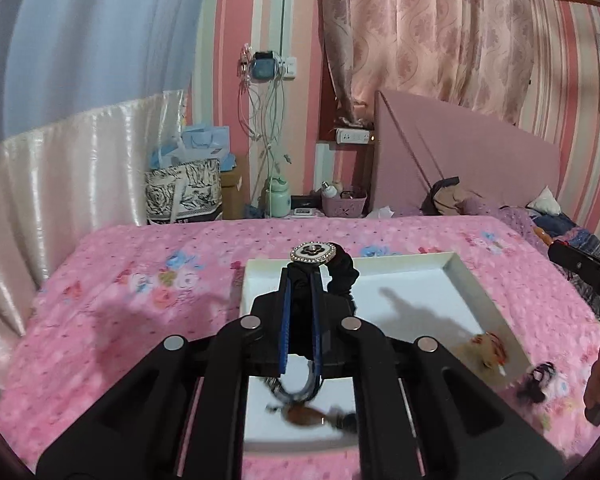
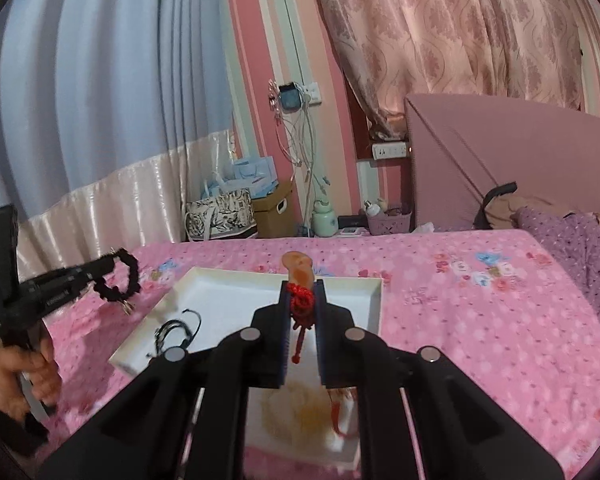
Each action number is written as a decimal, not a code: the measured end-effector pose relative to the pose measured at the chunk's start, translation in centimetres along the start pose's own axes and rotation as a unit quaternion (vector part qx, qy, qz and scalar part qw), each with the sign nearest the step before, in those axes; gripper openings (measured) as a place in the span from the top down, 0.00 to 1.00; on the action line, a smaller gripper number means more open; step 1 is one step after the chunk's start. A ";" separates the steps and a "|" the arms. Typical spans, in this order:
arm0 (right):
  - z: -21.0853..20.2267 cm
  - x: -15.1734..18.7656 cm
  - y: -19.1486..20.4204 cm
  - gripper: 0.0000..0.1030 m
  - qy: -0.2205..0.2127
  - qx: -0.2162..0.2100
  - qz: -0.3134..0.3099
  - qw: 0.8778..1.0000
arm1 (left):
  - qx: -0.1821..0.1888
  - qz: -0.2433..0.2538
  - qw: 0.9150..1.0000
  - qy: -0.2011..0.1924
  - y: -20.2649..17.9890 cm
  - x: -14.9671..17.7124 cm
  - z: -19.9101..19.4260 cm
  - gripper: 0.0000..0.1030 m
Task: Organize jewelry
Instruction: 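Carry the tassel pendant with the right tool while the left tool carries the scrunchie over the tray, then open the right tool to drop the pendant while the left tool releases the scrunchie into the tray, then withdraw both open tools from the tray toward the remaining jewelry, then grasp the black claw hair clip with the right tool while the left tool grasps the white-band watch, then carry the claw clip with the right tool while the left tool carries the watch over the tray, then lower and open the right tool to release the clip while the left tool releases the watch, then withdraw both open tools from the tray toward the remaining jewelry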
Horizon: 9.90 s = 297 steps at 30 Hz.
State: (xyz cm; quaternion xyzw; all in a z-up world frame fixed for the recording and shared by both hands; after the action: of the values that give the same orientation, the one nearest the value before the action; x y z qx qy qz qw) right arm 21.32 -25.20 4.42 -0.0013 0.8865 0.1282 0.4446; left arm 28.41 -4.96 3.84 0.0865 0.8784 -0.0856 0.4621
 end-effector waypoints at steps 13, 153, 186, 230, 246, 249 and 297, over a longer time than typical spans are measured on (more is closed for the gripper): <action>5.7 5.3 -0.5 0.90 0.041 0.017 0.005 0.999 | 0.003 -0.049 0.998 0.032 2.3 3.9 5.7 0.94; -3.8 15.7 -5.8 0.55 0.102 0.034 0.040 0.993 | 0.042 0.029 0.982 0.181 -12.1 20.8 -2.1 0.90; 7.3 4.0 2.2 0.55 0.047 -0.006 -0.003 0.999 | 0.012 -0.017 0.998 0.057 -4.8 3.6 8.9 0.90; 11.3 7.7 3.7 0.55 0.138 0.013 -0.052 0.989 | 0.020 0.012 0.987 0.158 -6.1 7.2 13.6 0.90; 11.3 7.7 3.6 0.55 0.138 0.012 -0.052 0.989 | 0.018 0.013 0.988 0.155 -6.2 7.2 13.5 0.85; 11.3 7.7 3.8 0.55 0.137 0.012 -0.053 0.989 | 0.017 0.016 0.989 0.149 -6.3 7.1 13.3 0.77; 2.1 6.3 -0.5 0.45 -0.016 0.072 0.052 0.996 | 0.023 -0.105 0.994 -0.023 -0.9 5.5 3.7 0.25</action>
State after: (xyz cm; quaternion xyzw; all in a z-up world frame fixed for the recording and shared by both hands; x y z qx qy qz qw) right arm 19.22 -24.54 -1.89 0.0791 0.8850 0.0873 0.4504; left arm 28.15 -6.27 -2.69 0.0025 0.8697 -0.1561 0.4682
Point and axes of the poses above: each gripper's, at about its wrist camera, not at the fingertips, and z roughly the way its jaws point, y to its left, x to its underside, the point moved 7 cm from there along z, roughly the way its jaws point, and after that the axes turned 9 degrees about y, right-handed, at the moved point
